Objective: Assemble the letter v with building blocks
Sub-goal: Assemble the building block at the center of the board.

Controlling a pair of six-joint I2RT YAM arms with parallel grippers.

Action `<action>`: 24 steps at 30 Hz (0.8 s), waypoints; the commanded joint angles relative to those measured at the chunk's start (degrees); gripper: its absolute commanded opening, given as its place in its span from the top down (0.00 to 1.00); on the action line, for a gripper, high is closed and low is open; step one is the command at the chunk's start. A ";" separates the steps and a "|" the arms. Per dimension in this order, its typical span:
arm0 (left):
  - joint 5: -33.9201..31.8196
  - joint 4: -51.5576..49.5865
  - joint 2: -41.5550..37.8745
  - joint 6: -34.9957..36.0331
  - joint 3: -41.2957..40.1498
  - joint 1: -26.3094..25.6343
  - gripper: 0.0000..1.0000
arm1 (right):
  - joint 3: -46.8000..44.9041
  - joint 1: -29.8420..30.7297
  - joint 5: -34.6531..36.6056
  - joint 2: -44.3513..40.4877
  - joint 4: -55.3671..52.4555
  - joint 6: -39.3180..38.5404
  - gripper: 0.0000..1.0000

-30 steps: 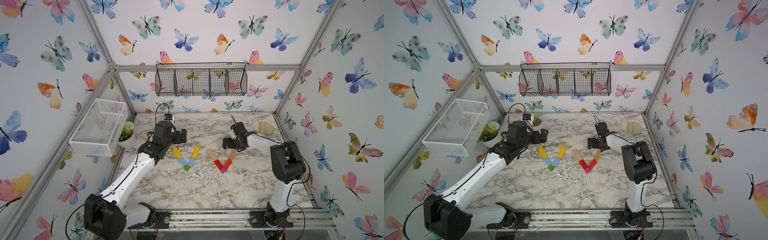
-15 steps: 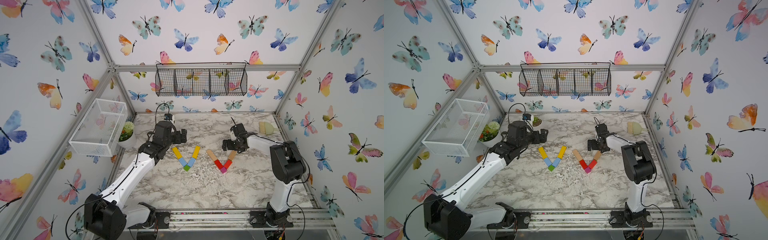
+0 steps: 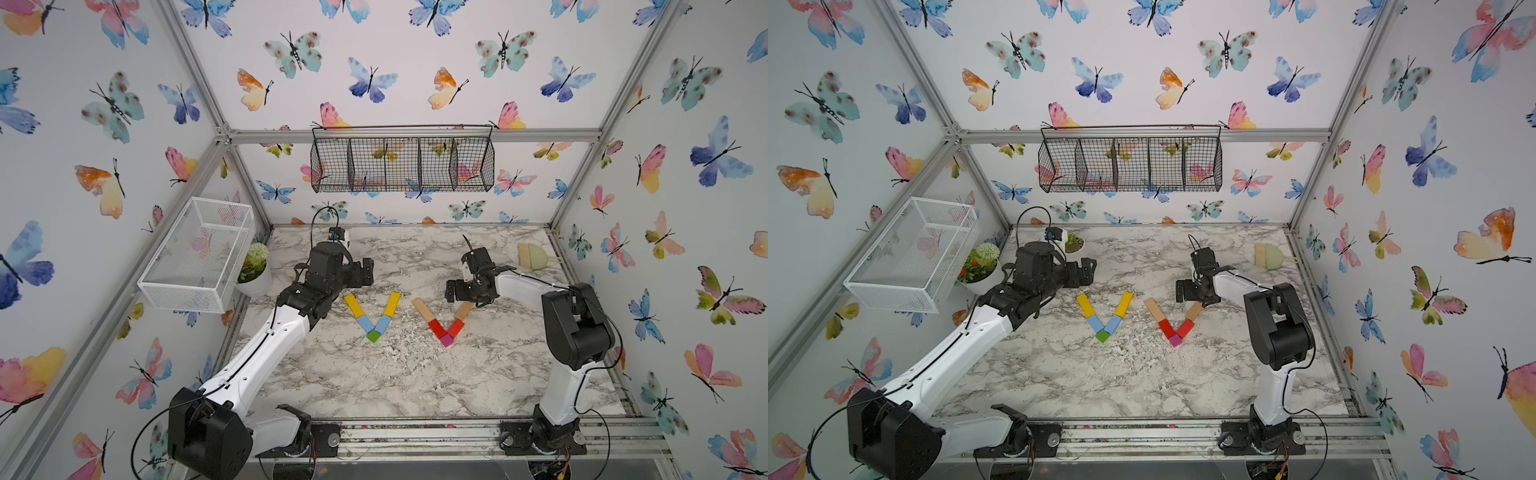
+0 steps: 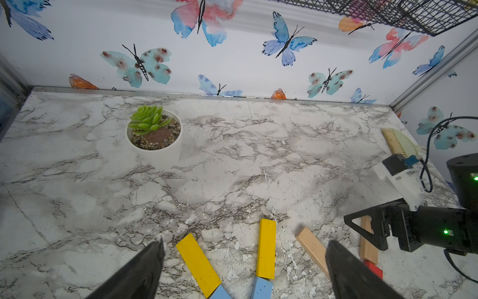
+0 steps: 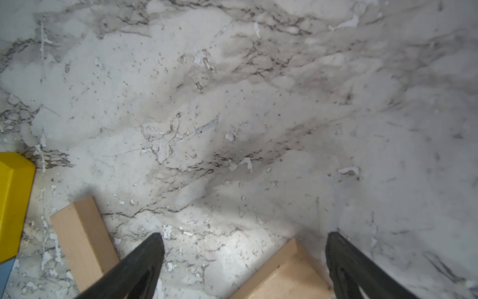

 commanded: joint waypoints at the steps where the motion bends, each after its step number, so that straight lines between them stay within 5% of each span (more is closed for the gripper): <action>1: 0.75 1.03 -0.12 -0.14 -0.06 0.34 0.02 | -0.17 0.54 5.19 -3.60 -2.13 0.74 0.01; 24: 1.87 1.47 0.14 -0.67 -0.21 0.32 0.02 | -9.06 5.38 11.03 -7.88 -6.15 5.32 0.01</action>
